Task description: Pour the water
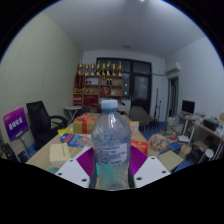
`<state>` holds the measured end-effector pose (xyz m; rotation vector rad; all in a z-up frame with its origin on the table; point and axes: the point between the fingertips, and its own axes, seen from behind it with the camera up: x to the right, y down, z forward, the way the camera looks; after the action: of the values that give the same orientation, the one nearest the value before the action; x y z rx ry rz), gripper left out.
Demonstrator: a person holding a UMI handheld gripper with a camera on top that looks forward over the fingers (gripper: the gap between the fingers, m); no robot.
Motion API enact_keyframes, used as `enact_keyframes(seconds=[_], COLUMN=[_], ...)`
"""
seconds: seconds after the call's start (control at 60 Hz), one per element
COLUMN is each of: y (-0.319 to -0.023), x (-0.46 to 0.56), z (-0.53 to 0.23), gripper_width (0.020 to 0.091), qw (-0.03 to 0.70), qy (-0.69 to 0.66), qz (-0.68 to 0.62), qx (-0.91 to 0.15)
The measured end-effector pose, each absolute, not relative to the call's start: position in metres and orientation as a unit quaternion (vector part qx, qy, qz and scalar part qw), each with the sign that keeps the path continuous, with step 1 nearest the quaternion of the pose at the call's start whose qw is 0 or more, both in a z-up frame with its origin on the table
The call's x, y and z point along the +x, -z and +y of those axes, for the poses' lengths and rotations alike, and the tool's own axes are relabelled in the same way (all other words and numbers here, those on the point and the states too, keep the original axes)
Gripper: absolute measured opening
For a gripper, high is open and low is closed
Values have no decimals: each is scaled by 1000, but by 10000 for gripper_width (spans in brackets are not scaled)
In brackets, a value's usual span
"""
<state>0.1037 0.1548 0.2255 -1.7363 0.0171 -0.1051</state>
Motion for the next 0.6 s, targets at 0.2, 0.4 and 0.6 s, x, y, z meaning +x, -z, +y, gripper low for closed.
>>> enact_keyframes(seconds=[0.2,0.4,0.6], y=[-123,-89,-87], x=[135,144,144], z=[175,160,161], gripper_width=[439,445,584], qw=[623,641,647], qy=[-3,-32,-28], qz=[5,12,3], qx=[-782,-767,-762])
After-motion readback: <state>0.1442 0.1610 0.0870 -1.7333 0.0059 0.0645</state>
